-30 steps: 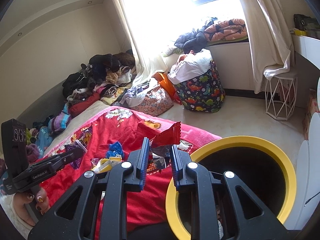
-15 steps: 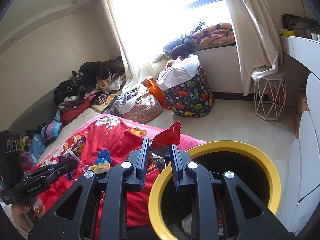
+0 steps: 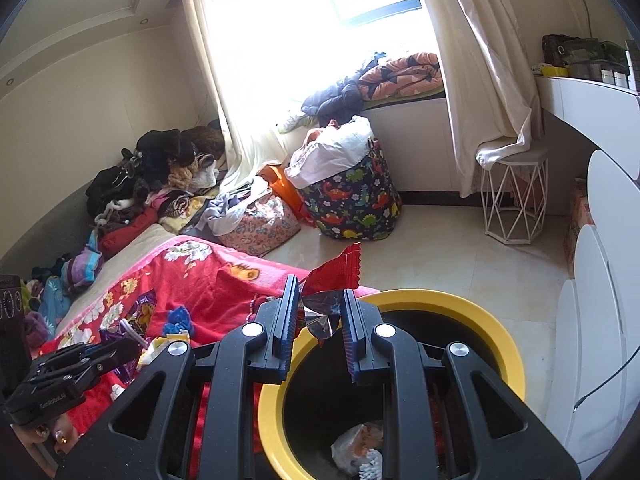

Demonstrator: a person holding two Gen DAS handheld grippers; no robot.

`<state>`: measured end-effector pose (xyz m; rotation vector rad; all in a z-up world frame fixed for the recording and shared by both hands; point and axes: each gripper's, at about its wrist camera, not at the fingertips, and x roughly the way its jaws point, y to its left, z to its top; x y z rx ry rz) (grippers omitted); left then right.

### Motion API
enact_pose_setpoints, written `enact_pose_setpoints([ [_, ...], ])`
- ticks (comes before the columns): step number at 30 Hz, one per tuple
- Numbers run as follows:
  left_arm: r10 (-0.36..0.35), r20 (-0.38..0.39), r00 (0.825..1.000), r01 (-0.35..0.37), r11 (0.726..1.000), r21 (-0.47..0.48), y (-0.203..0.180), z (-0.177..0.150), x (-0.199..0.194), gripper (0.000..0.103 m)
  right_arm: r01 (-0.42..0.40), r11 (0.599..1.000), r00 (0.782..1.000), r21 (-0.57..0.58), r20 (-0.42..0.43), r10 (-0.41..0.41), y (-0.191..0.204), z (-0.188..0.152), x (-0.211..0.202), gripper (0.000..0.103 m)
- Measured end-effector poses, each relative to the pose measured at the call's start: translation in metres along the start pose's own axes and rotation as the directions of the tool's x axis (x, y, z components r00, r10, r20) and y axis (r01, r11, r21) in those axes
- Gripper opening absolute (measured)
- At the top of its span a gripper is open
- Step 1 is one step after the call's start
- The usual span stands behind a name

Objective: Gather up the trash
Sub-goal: 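Carry the purple wrapper and red wrapper toward the yellow bin, then open both grippers to drop the purple and red wrappers into the bin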

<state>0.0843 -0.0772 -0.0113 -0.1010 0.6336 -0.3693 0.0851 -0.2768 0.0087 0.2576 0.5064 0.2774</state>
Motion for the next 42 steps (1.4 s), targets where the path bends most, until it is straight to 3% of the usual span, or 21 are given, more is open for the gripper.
enact_pose_setpoints([
  [23, -0.075, -0.071, 0.995, 0.079, 0.995, 0.063, -0.046, -0.014, 0.035, 0.013, 0.101, 0.993, 0.995, 0.068, -0.005, -0.101, -0.034, -0.007, 0.001, 0.02],
  [42, -0.107, -0.17, 0.98, 0.122, 0.99, 0.078, -0.066, -0.026, 0.082, 0.013, 0.155, 0.983, 0.987, 0.101, -0.06, -0.15, -0.053, -0.016, 0.016, 0.02],
])
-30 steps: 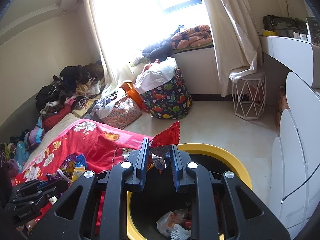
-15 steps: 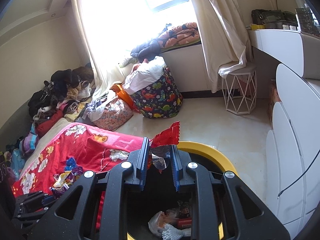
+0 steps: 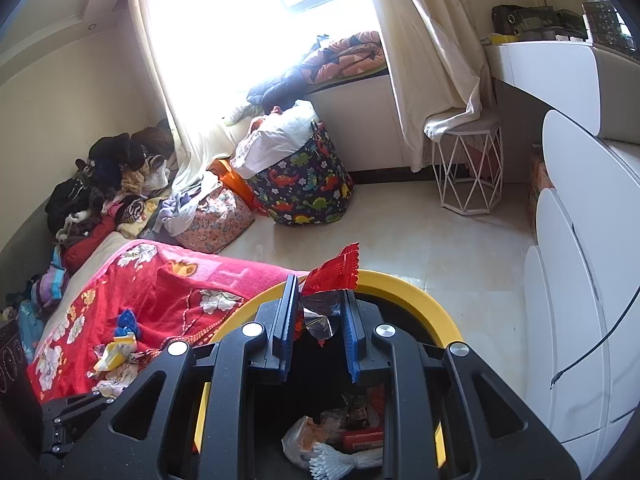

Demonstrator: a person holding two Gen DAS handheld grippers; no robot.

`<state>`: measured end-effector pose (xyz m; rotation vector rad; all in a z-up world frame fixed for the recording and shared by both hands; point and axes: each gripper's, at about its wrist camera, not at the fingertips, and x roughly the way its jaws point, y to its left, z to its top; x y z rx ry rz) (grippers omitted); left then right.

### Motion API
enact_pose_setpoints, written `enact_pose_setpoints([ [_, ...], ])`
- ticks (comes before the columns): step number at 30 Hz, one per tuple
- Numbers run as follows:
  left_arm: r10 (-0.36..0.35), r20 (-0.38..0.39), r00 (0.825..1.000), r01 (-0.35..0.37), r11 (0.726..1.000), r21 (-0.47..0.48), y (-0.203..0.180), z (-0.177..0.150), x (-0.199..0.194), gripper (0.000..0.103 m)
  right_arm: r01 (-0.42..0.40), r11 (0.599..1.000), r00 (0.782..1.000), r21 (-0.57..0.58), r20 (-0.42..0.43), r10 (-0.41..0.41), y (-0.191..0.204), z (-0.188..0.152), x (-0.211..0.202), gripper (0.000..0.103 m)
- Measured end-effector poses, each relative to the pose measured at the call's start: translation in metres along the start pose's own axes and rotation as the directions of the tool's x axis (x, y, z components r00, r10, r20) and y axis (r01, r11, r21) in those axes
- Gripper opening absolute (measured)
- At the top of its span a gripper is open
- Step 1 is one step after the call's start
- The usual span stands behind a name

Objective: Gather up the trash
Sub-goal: 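Open both grippers to drop the purple and red wrappers into the bin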

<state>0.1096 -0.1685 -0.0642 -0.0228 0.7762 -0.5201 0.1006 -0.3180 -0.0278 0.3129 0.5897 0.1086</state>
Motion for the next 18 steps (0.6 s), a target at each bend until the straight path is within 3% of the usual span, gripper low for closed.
enact_pose_setpoints([
  [8, -0.023, -0.029, 0.999, 0.023, 1.0, -0.001, 0.0, -0.001, 0.02, 0.013, 0.011, 1.0, 1.0, 0.015, -0.027, -0.011, -0.008, -0.004, 0.01, 0.021],
  [9, -0.03, -0.027, 0.999, 0.03, 1.0, -0.004, 0.001, -0.001, 0.021, 0.016, 0.012, 1.0, 1.0, 0.019, -0.027, -0.011, -0.009, -0.004, 0.01, 0.026],
  [11, -0.025, -0.02, 0.999, 0.025, 1.0, -0.013, 0.002, -0.002, 0.021, 0.043, 0.016, 1.0, 1.0, 0.022, -0.026, -0.015, -0.011, -0.004, 0.011, 0.039],
  [12, -0.023, -0.015, 1.0, 0.023, 1.0, -0.021, 0.003, -0.003, 0.02, 0.062, 0.022, 0.999, 0.999, 0.024, -0.027, -0.022, -0.012, -0.004, 0.012, 0.045],
  [13, -0.026, -0.008, 1.0, 0.026, 0.999, -0.03, 0.005, -0.003, 0.019, 0.071, 0.025, 0.999, 0.999, 0.026, -0.031, -0.024, -0.012, -0.005, 0.013, 0.046],
  [14, -0.027, -0.002, 1.0, 0.027, 0.999, -0.036, 0.006, -0.003, 0.017, 0.074, 0.027, 0.999, 0.999, 0.028, -0.034, -0.026, -0.013, -0.005, 0.014, 0.046],
  [16, -0.009, 0.01, 1.0, 0.009, 0.999, -0.042, 0.008, -0.003, 0.013, 0.092, 0.03, 0.999, 0.999, 0.03, -0.038, -0.028, -0.013, -0.006, 0.014, 0.048],
  [18, 0.002, 0.025, 1.0, 0.0, 0.999, -0.053, 0.01, -0.003, 0.008, 0.092, 0.03, 0.999, 0.999, 0.027, -0.034, -0.029, -0.013, -0.006, 0.014, 0.05],
])
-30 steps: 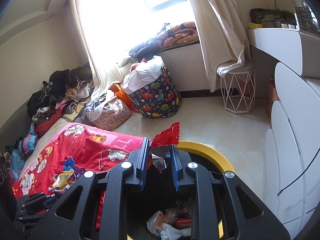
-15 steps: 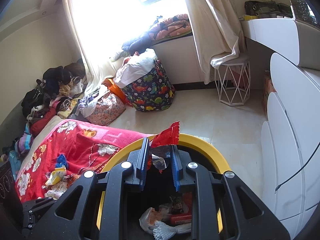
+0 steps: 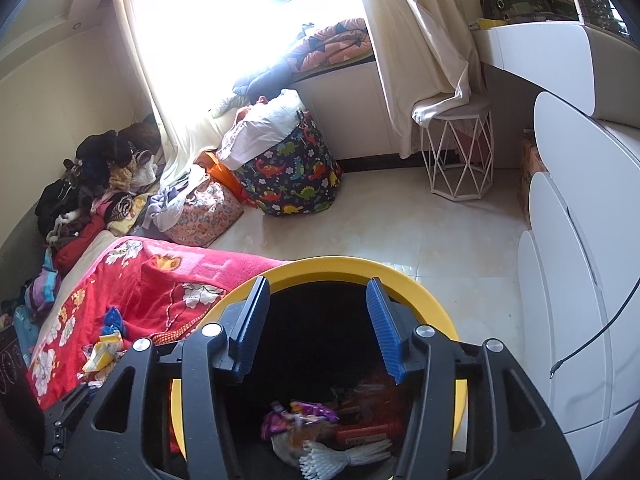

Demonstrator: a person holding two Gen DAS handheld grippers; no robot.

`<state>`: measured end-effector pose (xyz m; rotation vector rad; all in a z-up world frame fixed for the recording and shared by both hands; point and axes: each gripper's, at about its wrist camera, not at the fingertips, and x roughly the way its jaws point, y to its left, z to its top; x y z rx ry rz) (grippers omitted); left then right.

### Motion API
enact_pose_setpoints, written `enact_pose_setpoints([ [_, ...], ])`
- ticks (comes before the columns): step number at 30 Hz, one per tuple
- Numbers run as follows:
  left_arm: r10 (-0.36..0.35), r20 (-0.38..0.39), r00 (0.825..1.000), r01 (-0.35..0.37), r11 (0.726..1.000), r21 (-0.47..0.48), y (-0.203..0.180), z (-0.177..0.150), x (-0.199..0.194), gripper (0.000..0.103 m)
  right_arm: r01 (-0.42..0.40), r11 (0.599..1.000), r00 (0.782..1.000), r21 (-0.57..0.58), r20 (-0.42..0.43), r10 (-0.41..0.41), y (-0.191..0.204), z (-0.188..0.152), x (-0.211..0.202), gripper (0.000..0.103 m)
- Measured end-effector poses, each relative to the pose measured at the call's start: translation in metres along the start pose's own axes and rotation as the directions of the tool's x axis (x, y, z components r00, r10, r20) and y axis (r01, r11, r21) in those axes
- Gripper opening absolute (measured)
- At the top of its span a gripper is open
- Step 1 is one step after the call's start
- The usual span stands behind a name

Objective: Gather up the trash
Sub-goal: 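Open both grippers to drop the purple and red wrappers into the bin, then move both open grippers from the bin over the yellow wrapper on the bedspread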

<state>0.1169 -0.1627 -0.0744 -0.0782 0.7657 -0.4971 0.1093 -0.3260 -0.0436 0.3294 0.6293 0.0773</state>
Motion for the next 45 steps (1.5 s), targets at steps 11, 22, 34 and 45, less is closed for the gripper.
enact_pose_setpoints([
  [11, 0.109, 0.073, 0.991, -0.109, 0.994, -0.006, 0.015, 0.005, -0.03, 0.092, -0.021, 0.999, 0.999, -0.049, 0.04, 0.023, 0.015, 0.003, -0.007, 0.062],
  [22, 0.181, 0.135, 0.974, -0.178, 0.983, -0.041, 0.039, 0.012, -0.059, 0.092, -0.076, 0.99, 0.993, -0.115, 0.078, 0.085, 0.045, 0.002, -0.014, 0.068],
  [34, 0.263, 0.186, 0.947, -0.249, 0.964, -0.099, 0.071, 0.016, -0.089, 0.092, -0.13, 0.974, 0.986, -0.185, 0.082, 0.147, 0.076, -0.004, -0.02, 0.074],
  [45, 0.329, 0.205, 0.922, -0.304, 0.942, -0.144, 0.097, 0.015, -0.108, 0.092, -0.188, 0.951, 0.975, -0.246, 0.071, 0.211, 0.109, -0.013, -0.024, 0.078],
])
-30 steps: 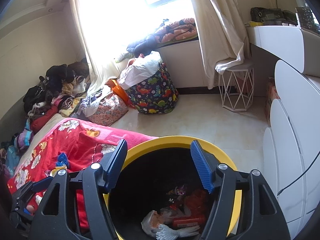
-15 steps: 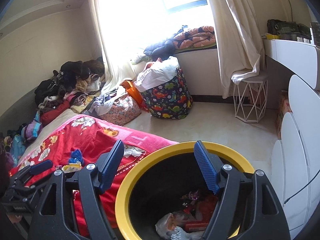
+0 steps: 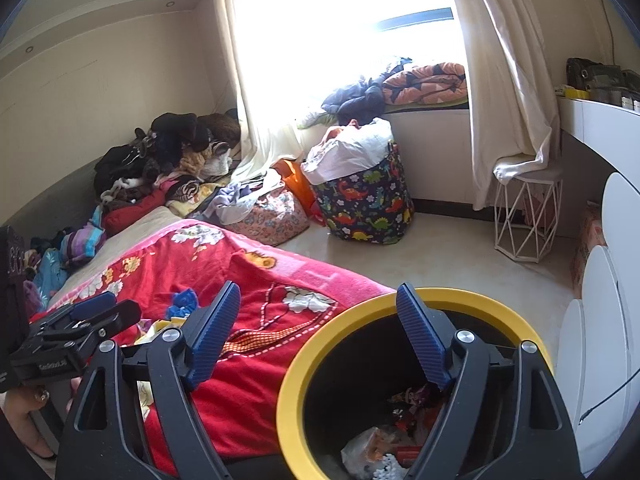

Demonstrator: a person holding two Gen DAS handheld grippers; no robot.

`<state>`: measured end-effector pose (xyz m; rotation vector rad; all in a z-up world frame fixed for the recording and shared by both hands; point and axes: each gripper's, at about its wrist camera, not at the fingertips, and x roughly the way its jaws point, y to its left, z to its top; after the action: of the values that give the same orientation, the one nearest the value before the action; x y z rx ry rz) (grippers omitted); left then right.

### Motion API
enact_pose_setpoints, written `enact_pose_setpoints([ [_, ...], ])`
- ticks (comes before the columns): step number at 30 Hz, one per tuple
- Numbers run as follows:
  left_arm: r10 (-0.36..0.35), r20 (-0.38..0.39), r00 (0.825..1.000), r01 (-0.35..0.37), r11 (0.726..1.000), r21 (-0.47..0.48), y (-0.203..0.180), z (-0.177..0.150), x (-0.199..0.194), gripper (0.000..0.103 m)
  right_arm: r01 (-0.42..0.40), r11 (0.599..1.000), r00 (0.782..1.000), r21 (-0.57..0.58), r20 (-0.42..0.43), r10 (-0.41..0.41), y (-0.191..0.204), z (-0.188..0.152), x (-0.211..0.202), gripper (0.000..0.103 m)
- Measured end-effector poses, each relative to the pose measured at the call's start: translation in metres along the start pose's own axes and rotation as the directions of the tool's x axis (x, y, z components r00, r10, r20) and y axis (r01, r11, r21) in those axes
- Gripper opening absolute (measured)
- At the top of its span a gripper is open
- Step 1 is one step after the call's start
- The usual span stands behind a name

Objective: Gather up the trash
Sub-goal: 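Move both open grippers from the bin over the yellow wrapper on the bedspread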

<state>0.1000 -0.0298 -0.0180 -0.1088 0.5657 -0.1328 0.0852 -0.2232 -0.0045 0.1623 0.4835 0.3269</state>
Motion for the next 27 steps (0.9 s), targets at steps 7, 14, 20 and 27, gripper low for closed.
enact_pose_setpoints([
  [7, 0.043, 0.003, 0.999, -0.043, 0.999, -0.03, 0.022, -0.001, -0.004, 0.092, -0.043, 0.998, 0.999, -0.049, -0.02, 0.042, 0.026, -0.004, 0.008, 0.08],
  [14, 0.095, -0.005, 0.995, -0.096, 0.993, -0.063, 0.049, -0.004, -0.005, 0.092, -0.092, 0.993, 0.995, -0.071, -0.052, 0.089, 0.047, -0.008, 0.019, 0.082],
  [20, 0.156, -0.036, 0.987, -0.159, 0.981, -0.115, 0.084, -0.01, -0.005, 0.092, -0.144, 0.983, 0.987, -0.112, -0.084, 0.135, 0.073, -0.005, 0.034, 0.082],
  [27, 0.215, -0.103, 0.971, -0.23, 0.961, -0.156, 0.123, -0.023, -0.006, 0.092, -0.207, 0.965, 0.972, -0.162, -0.15, 0.183, 0.104, -0.007, 0.063, 0.082],
])
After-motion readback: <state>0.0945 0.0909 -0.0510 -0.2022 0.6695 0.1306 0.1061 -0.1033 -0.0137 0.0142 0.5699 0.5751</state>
